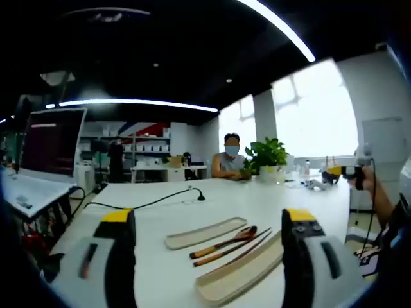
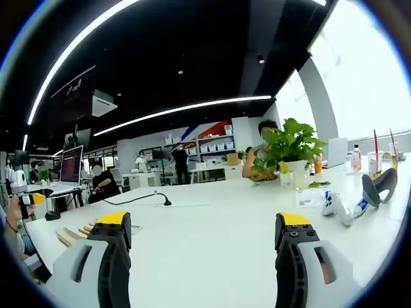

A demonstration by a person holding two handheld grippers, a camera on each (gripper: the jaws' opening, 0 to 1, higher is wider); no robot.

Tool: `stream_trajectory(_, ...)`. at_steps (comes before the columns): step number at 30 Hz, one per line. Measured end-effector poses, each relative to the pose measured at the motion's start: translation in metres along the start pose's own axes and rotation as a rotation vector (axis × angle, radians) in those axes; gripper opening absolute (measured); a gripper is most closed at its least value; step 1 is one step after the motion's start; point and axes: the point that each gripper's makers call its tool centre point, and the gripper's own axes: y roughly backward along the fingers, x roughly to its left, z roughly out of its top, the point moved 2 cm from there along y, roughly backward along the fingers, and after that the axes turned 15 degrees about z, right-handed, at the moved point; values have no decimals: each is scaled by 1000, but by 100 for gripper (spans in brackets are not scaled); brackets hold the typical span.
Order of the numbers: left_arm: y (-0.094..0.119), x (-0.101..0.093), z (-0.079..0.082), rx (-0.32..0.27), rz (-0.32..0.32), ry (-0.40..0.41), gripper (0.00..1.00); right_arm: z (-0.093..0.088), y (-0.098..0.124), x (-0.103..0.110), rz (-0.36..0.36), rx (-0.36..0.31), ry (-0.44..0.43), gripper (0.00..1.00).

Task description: Arrange the utensils inside the cutlery case until each visible utensil rests in its matching compartment.

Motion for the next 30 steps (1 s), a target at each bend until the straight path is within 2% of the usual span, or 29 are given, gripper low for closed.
stream_trajectory(6,1,-2,3,-11,-7,4,100,-1,0,1,13,8,2,97)
stream_trajectory(11,0,-3,-1,11,-10,-9,100,0,1,0,4,5,0,97)
stream_trajectory(16,1,-4,0,8,-12,-6,100,0,1,1,6,2,-3,97)
stream_trajectory(19,1,-3,0,7,-12,-4,100,2,-1,6,37,2,13,85)
stream_trajectory(25,1,-2,0,9,-8,-3,100,6,-2,16,66,-2,27,90)
stream_trajectory(30,2,-1,0,14,-8,-6,100,16,-2,23,85,-31,33,93)
